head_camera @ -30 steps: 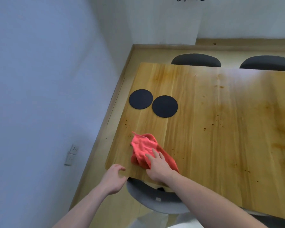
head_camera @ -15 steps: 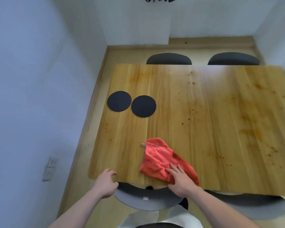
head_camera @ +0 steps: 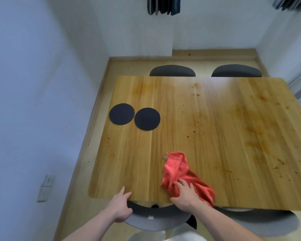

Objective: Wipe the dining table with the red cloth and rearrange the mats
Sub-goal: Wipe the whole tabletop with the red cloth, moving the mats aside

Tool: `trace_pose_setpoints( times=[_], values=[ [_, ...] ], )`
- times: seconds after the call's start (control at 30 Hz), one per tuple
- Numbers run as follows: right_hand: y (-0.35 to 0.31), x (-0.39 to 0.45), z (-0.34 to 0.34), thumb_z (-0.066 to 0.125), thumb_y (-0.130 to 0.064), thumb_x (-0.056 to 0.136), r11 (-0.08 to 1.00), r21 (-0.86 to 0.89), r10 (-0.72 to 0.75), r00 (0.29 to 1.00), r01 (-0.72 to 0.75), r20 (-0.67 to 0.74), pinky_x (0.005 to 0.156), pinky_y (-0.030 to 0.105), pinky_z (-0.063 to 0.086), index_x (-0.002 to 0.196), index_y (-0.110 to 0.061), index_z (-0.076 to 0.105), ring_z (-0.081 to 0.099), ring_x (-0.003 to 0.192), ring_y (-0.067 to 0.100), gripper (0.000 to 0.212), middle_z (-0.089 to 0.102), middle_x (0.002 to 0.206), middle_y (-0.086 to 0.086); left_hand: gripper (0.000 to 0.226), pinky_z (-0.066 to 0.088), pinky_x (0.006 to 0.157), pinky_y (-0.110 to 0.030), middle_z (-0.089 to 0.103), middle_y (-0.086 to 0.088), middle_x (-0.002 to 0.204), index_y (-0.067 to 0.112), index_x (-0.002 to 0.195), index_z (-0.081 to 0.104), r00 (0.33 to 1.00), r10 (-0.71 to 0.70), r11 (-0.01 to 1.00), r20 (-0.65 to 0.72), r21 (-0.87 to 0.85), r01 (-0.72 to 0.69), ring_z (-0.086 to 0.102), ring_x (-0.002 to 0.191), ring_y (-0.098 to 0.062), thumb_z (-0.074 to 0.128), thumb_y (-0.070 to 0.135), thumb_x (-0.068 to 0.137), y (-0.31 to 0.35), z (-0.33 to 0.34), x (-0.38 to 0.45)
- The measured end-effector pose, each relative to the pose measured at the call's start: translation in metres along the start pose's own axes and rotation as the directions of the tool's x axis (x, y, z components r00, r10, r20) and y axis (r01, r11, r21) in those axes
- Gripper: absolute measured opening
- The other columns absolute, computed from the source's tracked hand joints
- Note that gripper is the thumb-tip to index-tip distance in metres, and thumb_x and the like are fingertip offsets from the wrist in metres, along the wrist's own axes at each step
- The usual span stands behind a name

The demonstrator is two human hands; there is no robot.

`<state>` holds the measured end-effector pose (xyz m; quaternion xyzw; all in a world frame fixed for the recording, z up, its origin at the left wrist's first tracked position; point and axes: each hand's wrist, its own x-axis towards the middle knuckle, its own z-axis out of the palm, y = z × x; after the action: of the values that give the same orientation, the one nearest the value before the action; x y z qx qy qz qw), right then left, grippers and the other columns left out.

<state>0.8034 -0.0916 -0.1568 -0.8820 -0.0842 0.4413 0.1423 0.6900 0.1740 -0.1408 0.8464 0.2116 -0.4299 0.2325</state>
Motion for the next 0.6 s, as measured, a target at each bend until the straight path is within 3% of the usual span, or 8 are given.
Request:
trace_pose_setpoints(
  times=[0.17,0.33,0.47,0.6],
  values=[
    [-0.023,0.011,0.016,0.060,-0.036,0.090,1.000,-0.003,-0.028,1.000,0.028,-0.005,0.124,0.055,0.010,0.158,-0.026,0.021,-0.011,0.152,0.049,0.079,-0.004,0.168,0.003,0.079,0.036,0.120,-0.037,-0.004,0.000,0.172,0.028,0.163,0.020,0.999,0.029,0.999,-0.038,0.036,-0.028,0.022,0.155,-0.024,0.058,0.024,0.093,0.010,-0.005,0.004],
    [0.015,-0.001,0.014,0.058,-0.040,0.095,0.999,-0.048,-0.029,0.998,0.026,-0.054,0.126,0.051,0.012,0.162,-0.027,-0.011,-0.026,0.152,0.036,0.096,-0.028,0.166,0.001,0.081,0.033,0.122,-0.037,-0.004,-0.003,0.172,0.026,0.163,0.021,0.992,0.092,0.995,-0.091,0.054,-0.087,0.019,0.156,-0.024,0.058,0.025,0.092,0.036,-0.010,0.023],
    [0.058,-0.005,-0.006,0.053,-0.051,0.096,0.999,-0.036,0.022,0.998,-0.024,-0.065,0.124,0.059,0.011,0.161,-0.036,-0.005,-0.021,0.153,0.036,0.089,-0.025,0.167,-0.009,0.083,0.020,0.127,-0.042,-0.011,-0.005,0.171,0.024,0.164,0.014,0.977,0.154,0.986,-0.147,0.080,-0.144,0.003,0.158,-0.027,0.058,0.029,0.094,0.072,-0.003,0.040],
    [0.102,-0.003,-0.026,0.050,-0.057,0.096,0.997,0.004,0.073,0.992,-0.073,-0.104,0.124,0.061,0.008,0.161,-0.040,0.002,-0.018,0.154,0.035,0.083,-0.023,0.166,-0.015,0.085,0.025,0.125,-0.047,-0.017,-0.002,0.170,0.027,0.164,0.007,0.961,0.171,0.984,-0.215,0.089,-0.155,-0.006,0.158,-0.027,0.057,0.035,0.096,0.123,0.014,0.058]
  ],
)
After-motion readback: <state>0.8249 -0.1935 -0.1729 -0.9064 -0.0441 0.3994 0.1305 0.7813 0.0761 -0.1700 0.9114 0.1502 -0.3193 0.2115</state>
